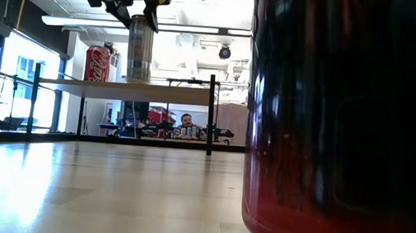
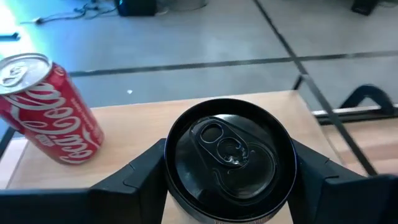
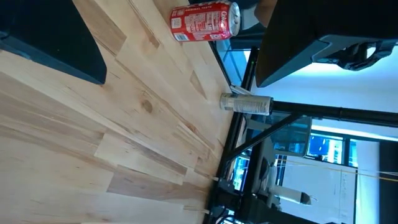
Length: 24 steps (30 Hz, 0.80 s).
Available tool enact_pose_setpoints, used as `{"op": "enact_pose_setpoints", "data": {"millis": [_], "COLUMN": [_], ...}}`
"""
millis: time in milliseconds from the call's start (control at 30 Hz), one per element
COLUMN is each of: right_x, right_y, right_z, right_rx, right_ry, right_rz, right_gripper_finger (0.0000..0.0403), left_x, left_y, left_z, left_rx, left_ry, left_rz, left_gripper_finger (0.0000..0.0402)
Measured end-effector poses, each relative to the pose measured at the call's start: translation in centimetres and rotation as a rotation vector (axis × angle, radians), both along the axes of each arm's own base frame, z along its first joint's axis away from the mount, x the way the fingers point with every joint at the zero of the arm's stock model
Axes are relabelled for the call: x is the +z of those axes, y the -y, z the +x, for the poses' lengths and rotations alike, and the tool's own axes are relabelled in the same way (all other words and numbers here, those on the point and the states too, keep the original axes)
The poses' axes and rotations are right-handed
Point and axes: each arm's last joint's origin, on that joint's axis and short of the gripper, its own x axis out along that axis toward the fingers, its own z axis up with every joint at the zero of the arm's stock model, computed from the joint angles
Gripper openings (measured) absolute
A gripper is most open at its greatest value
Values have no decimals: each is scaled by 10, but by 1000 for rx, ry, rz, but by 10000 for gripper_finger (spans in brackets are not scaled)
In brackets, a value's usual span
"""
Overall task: Place canned beverage on shelf
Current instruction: Put the top light orange soda can on the shelf
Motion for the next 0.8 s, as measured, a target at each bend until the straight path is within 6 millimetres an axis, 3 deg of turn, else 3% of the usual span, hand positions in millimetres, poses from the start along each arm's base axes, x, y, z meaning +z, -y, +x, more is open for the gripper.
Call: {"op": "enact_pose_setpoints", "data": {"millis": [800], "right_x": [0], "right_y": [0], "right_z": [0], "right_rx": [0], "right_ry": [0], "right_rz": [0], "right_gripper_finger": [400], "left_x": [9], "left_y": [-66], "left_z": [-20], "left_rx": [153], "left_ry": [-17], "left_rz": [-6], "left_gripper_finger": [212]}}
